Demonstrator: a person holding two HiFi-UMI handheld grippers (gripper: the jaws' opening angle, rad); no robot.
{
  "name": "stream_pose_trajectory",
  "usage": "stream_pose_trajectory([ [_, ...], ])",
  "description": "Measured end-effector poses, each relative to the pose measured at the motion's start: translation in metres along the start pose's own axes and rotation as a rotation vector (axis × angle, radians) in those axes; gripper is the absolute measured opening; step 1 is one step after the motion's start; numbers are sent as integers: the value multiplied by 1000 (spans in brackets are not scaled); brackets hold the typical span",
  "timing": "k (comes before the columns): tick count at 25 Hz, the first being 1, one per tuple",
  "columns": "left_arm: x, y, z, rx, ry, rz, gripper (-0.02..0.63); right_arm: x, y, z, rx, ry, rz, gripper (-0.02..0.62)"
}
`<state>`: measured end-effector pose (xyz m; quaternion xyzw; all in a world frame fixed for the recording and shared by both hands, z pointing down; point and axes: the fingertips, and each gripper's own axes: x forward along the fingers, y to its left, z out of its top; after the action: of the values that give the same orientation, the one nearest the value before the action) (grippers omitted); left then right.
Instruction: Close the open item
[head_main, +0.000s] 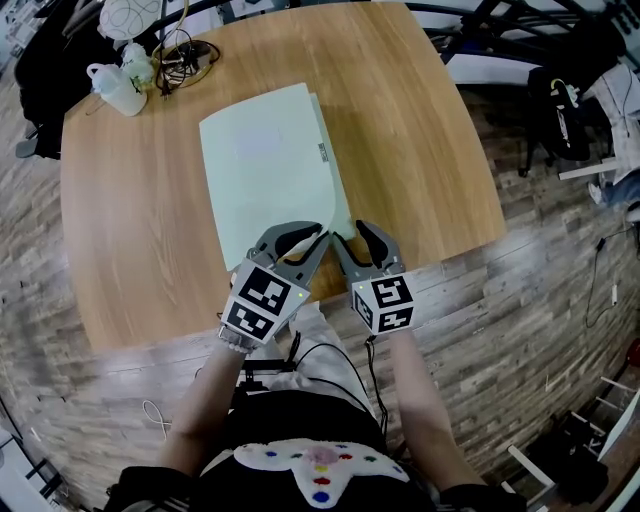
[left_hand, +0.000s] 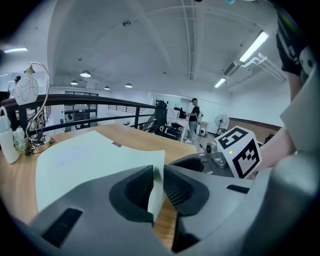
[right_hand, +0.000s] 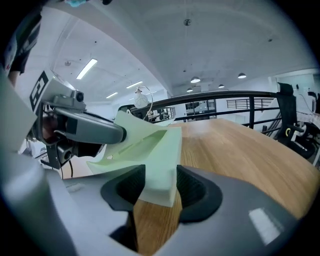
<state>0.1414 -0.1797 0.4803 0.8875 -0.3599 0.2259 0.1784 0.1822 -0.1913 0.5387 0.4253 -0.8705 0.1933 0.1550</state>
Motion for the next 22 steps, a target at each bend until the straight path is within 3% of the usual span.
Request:
stream_pose_trajectory([
  [3,8,-1,-3,-5,21,-1,57,-8,-15,15,-9,-37,-19,191],
  [5,13,-1,-6,-6,41,-2,57,-10,-27,28,-35,-59,-38,97],
  [9,21,-1,-13,5,87,2,57,4,-43,46,-114,-68,-24,16],
  [22,39,-1,-25,19,170,-1,63,90,-35,79,-269,0,205,8],
])
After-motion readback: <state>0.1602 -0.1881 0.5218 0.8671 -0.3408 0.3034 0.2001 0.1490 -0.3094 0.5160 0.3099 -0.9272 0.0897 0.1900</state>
